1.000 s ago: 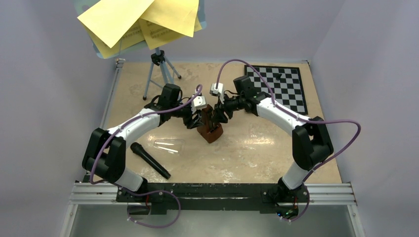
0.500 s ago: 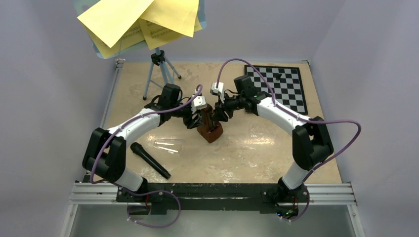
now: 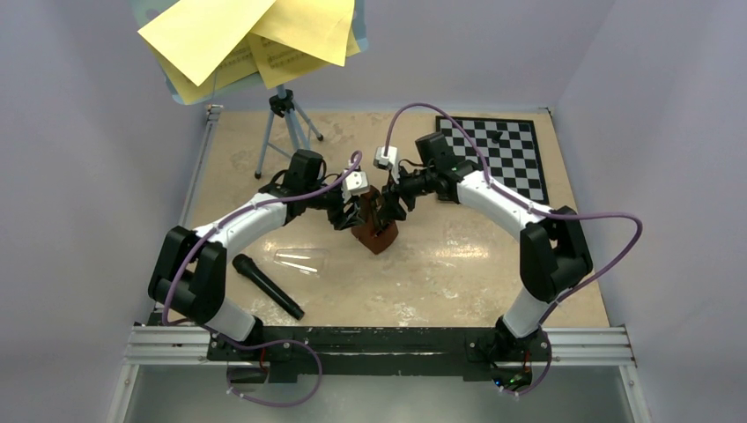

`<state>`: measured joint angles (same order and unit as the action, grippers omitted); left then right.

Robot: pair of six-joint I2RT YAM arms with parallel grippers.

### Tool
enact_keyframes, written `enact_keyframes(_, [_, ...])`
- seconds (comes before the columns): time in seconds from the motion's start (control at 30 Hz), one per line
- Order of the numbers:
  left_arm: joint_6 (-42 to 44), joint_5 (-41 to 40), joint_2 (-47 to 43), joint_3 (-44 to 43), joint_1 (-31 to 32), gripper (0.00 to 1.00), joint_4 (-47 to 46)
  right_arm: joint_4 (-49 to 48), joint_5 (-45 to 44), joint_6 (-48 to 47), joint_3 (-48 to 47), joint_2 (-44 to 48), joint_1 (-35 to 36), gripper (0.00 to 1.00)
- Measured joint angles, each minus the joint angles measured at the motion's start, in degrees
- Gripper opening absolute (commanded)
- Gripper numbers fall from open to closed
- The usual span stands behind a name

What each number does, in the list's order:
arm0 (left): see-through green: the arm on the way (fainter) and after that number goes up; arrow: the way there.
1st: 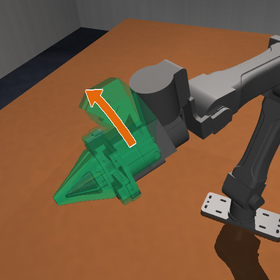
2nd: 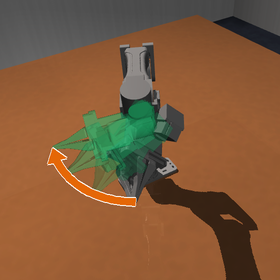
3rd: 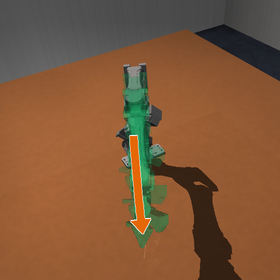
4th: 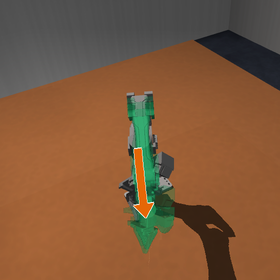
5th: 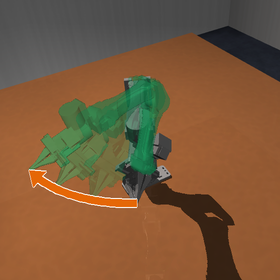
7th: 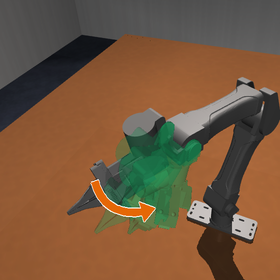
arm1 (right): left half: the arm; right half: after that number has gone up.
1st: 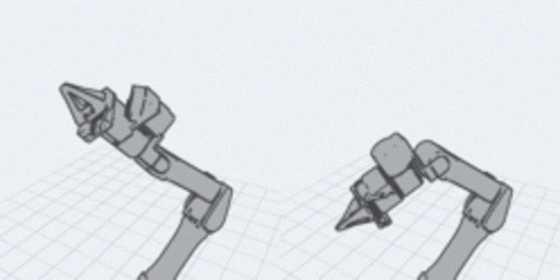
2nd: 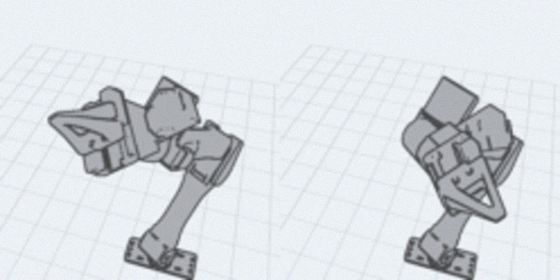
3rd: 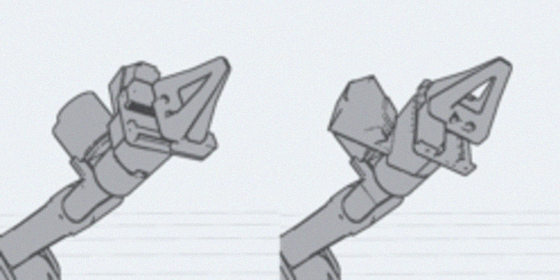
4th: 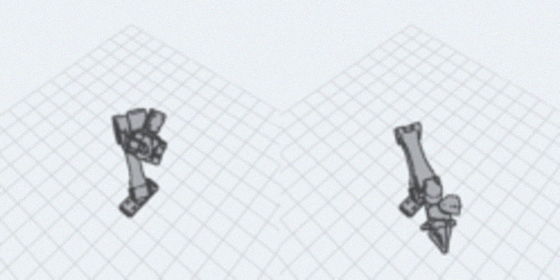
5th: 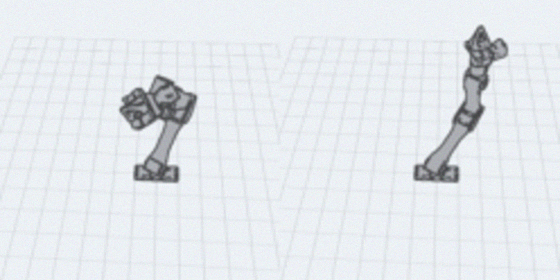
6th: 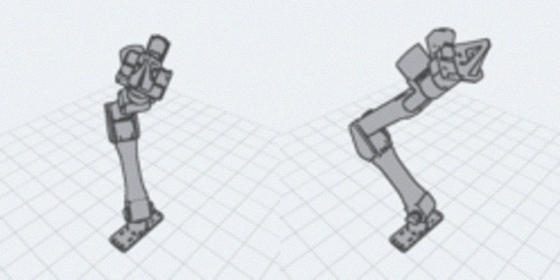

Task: Pack up the instrument practice props

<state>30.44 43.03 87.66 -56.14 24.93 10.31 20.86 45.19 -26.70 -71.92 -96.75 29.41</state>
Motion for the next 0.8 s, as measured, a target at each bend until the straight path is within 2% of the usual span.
enact_keyframes(0.17, [0.0,0.0,0.1,0.0,0.0,0.68,0.0,1.1,0.9,-0.3,-0.7,-0.5,0.1,0.73])
enact_keyframes(0.2, [0.0,0.0,0.2,0.0,0.0,0.70,0.0,1.1,0.9,-0.3,-0.7,-0.5,0.2,0.78])
enact_keyframes(0.27, [0.1,-0.2,0.2,0.0,0.0,0.76,0.0,1.4,1.0,-0.4,-0.7,-0.5,0.2,0.98])
enact_keyframes(0.43, [0.5,-1.3,-0.1,-1.2,-0.6,0.89,1.9,2.7,0.9,-0.7,-0.7,0.8,-0.1,0.99])
enact_keyframes(0.5, [1.7,-1.3,-1.3,-1.5,-2.0,0.99,4.4,3.1,0.7,-0.3,-0.7,2.8,-0.9,0.99])
enact_keyframes(0.67, [8.4,-0.8,-8.7,-1.7,-7.6,0.99,14.2,3.3,0.3,0.4,0.0,10.6,-4.7,0.99])
enact_keyframes(0.8, [19.3,-0.2,-14.1,-3.9,-12.1,0.96,27.0,3.9,-0.6,1.3,1.4,16.3,-8.0,0.99])
